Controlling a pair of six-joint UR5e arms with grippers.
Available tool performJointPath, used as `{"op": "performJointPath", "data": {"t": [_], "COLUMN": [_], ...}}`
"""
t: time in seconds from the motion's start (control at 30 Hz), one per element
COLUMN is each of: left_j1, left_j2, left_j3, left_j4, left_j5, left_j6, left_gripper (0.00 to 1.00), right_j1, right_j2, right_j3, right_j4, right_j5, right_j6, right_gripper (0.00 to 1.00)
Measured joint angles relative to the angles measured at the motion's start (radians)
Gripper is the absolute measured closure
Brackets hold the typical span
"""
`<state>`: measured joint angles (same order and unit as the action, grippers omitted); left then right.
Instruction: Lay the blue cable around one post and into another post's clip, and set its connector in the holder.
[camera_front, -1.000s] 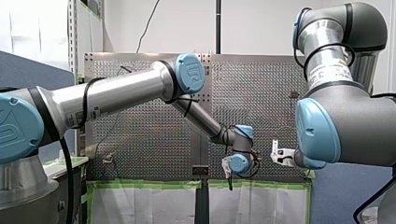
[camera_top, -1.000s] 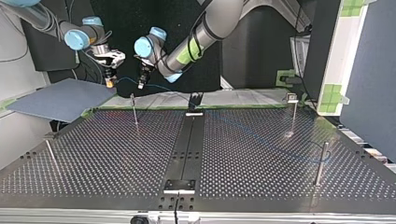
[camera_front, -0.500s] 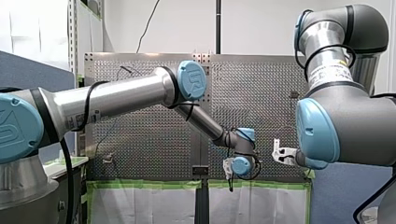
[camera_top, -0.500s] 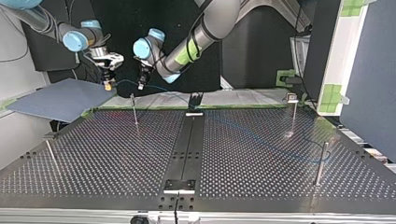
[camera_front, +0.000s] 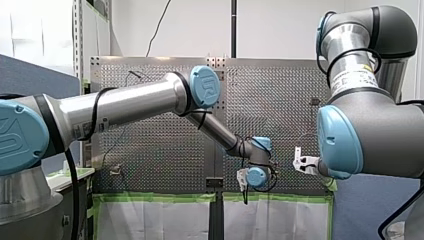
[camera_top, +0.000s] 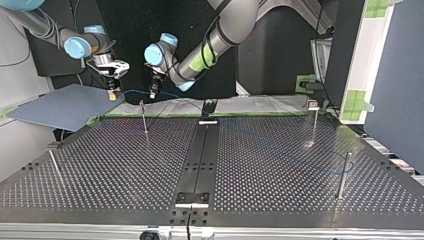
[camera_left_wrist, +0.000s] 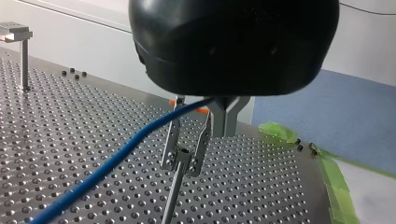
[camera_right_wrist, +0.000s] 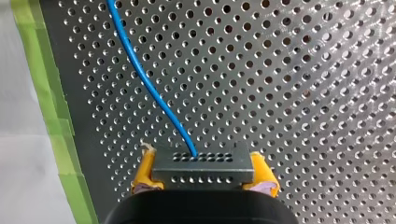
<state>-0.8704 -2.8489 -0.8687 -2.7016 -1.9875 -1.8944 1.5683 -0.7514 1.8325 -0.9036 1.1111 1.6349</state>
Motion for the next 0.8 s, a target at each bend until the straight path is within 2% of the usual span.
{"op": "performJointPath", "data": {"t": [0.13, 0.27, 0.37, 0.53, 0.67, 0.8], "left_j1": [0.0, 0.0, 0.0, 0.001, 0.007, 0.008], "left_j2": [0.0, 0.0, 0.0, 0.0, -0.009, -0.04], "left_j3": [0.004, 0.01, 0.017, 0.031, 0.022, 0.047], "left_j4": [-0.001, -0.003, -0.008, -0.022, -0.031, -0.06], "left_j5": [0.001, 0.002, 0.002, 0.001, 0.001, -0.01], "left_j6": [0.0, 0.0, 0.0, 0.0, 0.0, 0.018], "left_gripper": [0.99, 0.99, 0.99, 0.99, 0.99, 0.99], "right_j1": [0.006, 0.01, 0.011, 0.01, 0.008, 0.007], "right_j2": [0.023, 0.063, 0.086, 0.096, 0.097, 0.097], "right_j3": [-0.02, -0.045, -0.051, -0.063, -0.091, -0.104], "right_j4": [0.015, 0.042, 0.047, 0.057, 0.088, 0.123], "right_j5": [-0.011, -0.014, -0.016, -0.018, -0.018, -0.016], "right_j6": [-0.009, -0.039, -0.051, -0.058, -0.068, -0.073], "right_gripper": [1.0, 1.0, 1.0, 1.0, 1.0, 1.0]}}
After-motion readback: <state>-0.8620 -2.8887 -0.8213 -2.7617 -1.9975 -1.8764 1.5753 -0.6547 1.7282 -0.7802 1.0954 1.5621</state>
